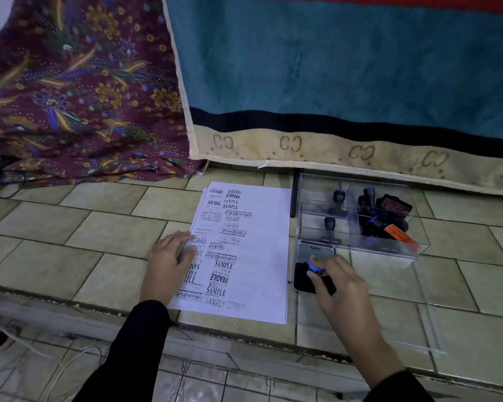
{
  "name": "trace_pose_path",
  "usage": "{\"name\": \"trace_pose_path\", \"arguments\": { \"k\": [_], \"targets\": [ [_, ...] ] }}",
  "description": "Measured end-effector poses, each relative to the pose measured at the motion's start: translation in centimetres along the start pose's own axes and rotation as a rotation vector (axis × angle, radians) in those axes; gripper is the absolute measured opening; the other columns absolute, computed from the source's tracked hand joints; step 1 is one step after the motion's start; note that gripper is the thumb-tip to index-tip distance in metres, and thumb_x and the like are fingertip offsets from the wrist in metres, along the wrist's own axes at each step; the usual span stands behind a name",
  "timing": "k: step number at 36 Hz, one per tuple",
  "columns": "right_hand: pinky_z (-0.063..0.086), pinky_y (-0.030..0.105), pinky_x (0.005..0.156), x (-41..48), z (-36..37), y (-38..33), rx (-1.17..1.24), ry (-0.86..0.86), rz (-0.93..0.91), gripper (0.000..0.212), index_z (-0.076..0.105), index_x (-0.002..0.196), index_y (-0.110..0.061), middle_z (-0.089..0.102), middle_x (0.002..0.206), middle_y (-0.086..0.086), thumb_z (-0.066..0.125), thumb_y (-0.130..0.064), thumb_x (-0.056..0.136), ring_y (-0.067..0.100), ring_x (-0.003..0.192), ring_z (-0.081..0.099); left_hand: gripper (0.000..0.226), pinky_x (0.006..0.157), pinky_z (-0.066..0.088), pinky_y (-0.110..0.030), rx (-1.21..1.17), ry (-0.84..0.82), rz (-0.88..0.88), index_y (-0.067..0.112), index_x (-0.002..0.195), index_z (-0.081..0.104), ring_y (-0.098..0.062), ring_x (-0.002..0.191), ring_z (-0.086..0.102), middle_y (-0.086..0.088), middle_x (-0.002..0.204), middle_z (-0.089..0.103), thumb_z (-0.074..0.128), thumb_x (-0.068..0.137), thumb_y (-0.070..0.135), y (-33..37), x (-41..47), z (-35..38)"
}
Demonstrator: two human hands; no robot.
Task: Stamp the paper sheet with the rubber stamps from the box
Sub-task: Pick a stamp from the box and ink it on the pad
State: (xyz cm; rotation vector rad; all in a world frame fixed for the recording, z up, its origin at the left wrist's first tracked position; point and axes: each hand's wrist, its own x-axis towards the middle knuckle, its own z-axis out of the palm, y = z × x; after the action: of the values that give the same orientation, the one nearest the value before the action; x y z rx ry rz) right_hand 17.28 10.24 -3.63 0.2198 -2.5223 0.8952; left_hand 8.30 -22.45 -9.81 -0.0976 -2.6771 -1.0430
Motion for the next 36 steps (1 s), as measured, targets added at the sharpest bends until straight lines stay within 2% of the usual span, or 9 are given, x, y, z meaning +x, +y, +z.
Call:
{"name": "trace_pose_path", "arguments": {
  "k": [5, 10, 14, 18, 20, 23, 26, 32, 36],
  "targets": [
    [0.049, 0.024, 0.078, -1.2, 0.4, -0.4, -0.014, -0.001, 0.001, 0.022, 0.065, 0.098, -0.011, 0.061, 0.091, -0.002, 0.071, -0.003, 0.078, 0.012, 0.084, 0.061, 0.039, 0.104, 0.043, -0.046, 0.000, -0.008, -0.009, 0.018, 0.114, 0.068, -0.020, 0.117, 0.056, 0.003, 0.121, 0.065, 0.050, 0.089, 0.043, -0.1, 0.0, -0.1],
    [0.046, 0.016, 0.074, 0.1, 0.2, -0.9, -0.001, -0.011, 0.055, 0.025, 0.065, 0.099, -0.012, 0.061, 0.090, -0.003, 0.073, -0.004, 0.077, 0.007, 0.076, 0.059, 0.039, 0.103, 0.043, -0.048, -0.011, -0.009, -0.009, 0.019, 0.114, 0.068, -0.019, 0.115, 0.056, 0.004, 0.120, 0.065, 0.051, 0.089, 0.044, 0.0, 0.1, -0.2],
    [0.052, 0.022, 0.070, -0.1, 1.2, -3.5, 0.212, -0.010, 0.042, 0.017, 0.064, 0.094, -0.015, 0.060, 0.088, -0.006, 0.073, -0.016, 0.080, 0.003, 0.075, 0.060, 0.036, 0.102, 0.044, -0.047, -0.017, -0.012, -0.011, 0.021, 0.112, 0.068, -0.020, 0.114, 0.057, 0.007, 0.119, 0.065, 0.052, 0.088, 0.043, -0.1, 0.1, -0.2],
    [0.052, 0.023, 0.072, -0.3, 3.5, -6.5, 0.347, -0.161, -0.030, 0.016, 0.060, 0.099, -0.020, 0.057, 0.091, -0.010, 0.067, -0.019, 0.085, 0.002, 0.082, 0.061, 0.029, 0.101, 0.046, -0.043, -0.010, 0.006, 0.000, 0.018, 0.111, 0.069, -0.019, 0.111, 0.058, 0.005, 0.118, 0.066, 0.057, 0.089, 0.033, 0.0, 0.1, -0.2],
    [0.050, 0.018, 0.074, 0.0, 4.5, -7.2, 0.352, -0.225, -0.058, 0.014, 0.059, 0.099, -0.019, 0.056, 0.093, -0.010, 0.065, -0.018, 0.086, 0.002, 0.082, 0.060, 0.023, 0.100, 0.045, -0.040, 0.001, 0.026, 0.010, 0.017, 0.111, 0.069, -0.019, 0.111, 0.057, 0.003, 0.118, 0.066, 0.062, 0.091, 0.026, 0.2, 0.1, -0.1],
    [0.039, 0.001, 0.073, 0.3, 5.3, -7.7, 0.329, -0.285, -0.059, 0.014, 0.061, 0.099, -0.016, 0.058, 0.095, -0.009, 0.065, -0.017, 0.086, 0.001, 0.081, 0.059, 0.020, 0.099, 0.043, -0.035, 0.014, 0.035, 0.015, 0.017, 0.110, 0.069, -0.019, 0.110, 0.056, 0.003, 0.118, 0.066, 0.067, 0.091, 0.016, 0.2, 0.1, -0.1],
    [0.032, -0.005, 0.073, 0.3, 5.6, -7.6, 0.279, -0.303, -0.060, 0.017, 0.063, 0.103, -0.017, 0.060, 0.099, -0.008, 0.064, -0.019, 0.086, 0.001, 0.086, 0.058, 0.019, 0.098, 0.045, -0.039, 0.021, 0.033, 0.032, 0.019, 0.109, 0.069, -0.021, 0.109, 0.058, 0.004, 0.117, 0.067, 0.067, 0.091, 0.017, -0.1, 0.2, 0.0],
    [0.036, 0.001, 0.078, 0.1, 6.2, -7.3, 0.284, -0.344, -0.095, 0.017, 0.060, 0.103, -0.018, 0.060, 0.098, -0.004, 0.063, -0.016, 0.086, 0.004, 0.086, 0.058, 0.019, 0.099, 0.045, -0.043, 0.017, 0.034, 0.029, 0.019, 0.110, 0.069, -0.020, 0.110, 0.057, 0.004, 0.117, 0.066, 0.067, 0.091, 0.017, 0.0, 0.1, 0.0],
    [0.040, 0.012, 0.076, 0.1, 6.6, -7.4, 0.241, -0.329, -0.152, 0.021, 0.055, 0.102, -0.021, 0.059, 0.092, 0.000, 0.062, -0.014, 0.084, 0.011, 0.081, 0.059, 0.025, 0.099, 0.046, -0.041, 0.009, 0.024, 0.019, 0.020, 0.110, 0.069, -0.019, 0.109, 0.058, 0.007, 0.117, 0.066, 0.059, 0.089, 0.030, -0.2, 0.2, 0.0]
  ]
}}
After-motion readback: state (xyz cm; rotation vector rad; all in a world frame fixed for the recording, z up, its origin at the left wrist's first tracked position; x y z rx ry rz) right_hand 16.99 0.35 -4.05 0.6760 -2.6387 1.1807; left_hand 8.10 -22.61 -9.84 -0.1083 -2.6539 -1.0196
